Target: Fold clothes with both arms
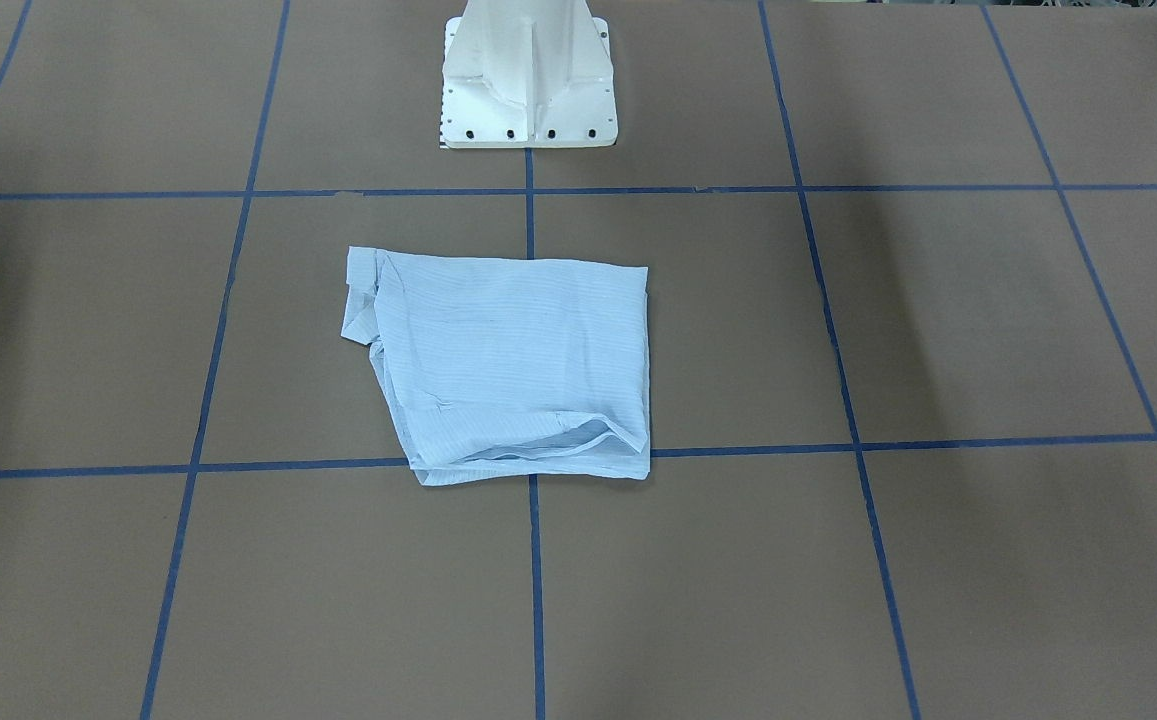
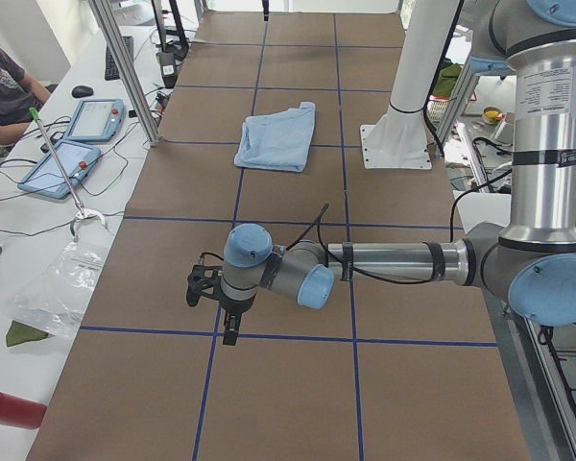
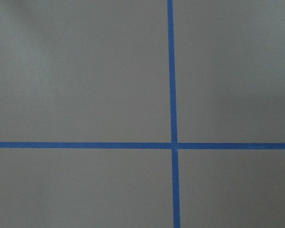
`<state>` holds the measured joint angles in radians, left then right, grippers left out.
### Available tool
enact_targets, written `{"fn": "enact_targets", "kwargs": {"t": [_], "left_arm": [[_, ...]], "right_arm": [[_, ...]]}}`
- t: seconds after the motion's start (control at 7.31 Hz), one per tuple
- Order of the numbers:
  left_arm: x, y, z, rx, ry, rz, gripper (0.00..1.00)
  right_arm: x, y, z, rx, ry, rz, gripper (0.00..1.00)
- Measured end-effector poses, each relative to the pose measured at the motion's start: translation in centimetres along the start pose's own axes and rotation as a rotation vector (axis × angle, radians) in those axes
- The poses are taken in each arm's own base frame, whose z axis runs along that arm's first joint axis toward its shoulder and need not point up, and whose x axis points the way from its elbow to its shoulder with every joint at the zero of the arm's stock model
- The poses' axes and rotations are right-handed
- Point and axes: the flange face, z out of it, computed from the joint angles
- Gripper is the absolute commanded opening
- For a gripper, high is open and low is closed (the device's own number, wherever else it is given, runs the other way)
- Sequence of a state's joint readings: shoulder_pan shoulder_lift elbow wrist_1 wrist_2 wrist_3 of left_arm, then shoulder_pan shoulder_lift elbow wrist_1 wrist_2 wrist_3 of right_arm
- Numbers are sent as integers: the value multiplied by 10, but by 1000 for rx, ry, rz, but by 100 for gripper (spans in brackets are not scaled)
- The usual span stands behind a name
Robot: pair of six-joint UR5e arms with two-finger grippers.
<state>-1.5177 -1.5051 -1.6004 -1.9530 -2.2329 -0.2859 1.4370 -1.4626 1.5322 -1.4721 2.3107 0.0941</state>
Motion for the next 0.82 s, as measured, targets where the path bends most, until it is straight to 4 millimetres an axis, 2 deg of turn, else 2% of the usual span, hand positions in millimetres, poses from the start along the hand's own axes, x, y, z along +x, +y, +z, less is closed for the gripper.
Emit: {"fn": "enact_targets", "kwargs": {"t": [0.41, 0.55, 0.82], "left_arm": [[29, 3, -36, -109, -21, -19, 100], [28, 8, -39, -168, -26, 37, 100], [-4, 18, -24, -219, -23, 97, 100]], "right_arm": [[7, 25, 10, -33, -75, 43, 100], [11, 32, 11, -38, -100, 59, 100], [29, 46, 7, -31, -113, 98, 100]]}}
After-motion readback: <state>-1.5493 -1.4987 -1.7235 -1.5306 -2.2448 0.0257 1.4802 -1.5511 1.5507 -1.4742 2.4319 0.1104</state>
